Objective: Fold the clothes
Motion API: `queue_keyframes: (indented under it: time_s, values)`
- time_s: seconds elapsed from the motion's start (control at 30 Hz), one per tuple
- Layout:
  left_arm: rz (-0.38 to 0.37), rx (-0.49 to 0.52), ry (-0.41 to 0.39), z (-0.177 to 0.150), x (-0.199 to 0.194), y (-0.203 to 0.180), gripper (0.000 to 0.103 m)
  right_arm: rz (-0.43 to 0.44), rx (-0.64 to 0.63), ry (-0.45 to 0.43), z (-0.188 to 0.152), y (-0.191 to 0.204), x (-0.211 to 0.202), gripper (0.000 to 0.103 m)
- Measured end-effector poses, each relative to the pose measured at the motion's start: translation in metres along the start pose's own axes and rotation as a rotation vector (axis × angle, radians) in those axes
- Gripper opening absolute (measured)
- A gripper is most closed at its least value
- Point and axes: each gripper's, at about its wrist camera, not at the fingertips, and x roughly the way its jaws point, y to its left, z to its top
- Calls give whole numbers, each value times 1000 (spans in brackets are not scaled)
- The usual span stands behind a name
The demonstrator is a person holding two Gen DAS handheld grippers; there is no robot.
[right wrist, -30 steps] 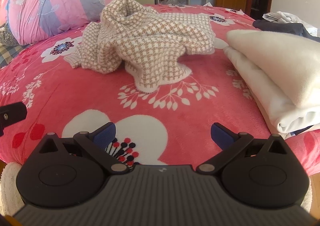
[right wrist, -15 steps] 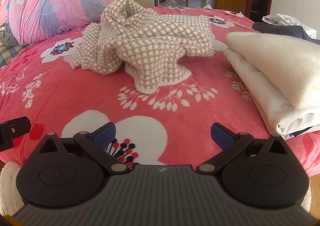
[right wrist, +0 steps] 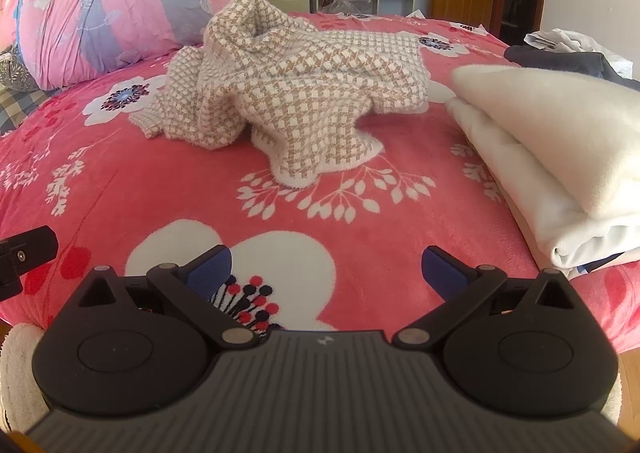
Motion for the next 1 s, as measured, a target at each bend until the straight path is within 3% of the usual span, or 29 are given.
queue_keyframes:
  time_s: [1.0]
  values:
    - [13, 10, 29, -2, 3, 5, 103, 23, 4, 12, 0, 10, 0, 102]
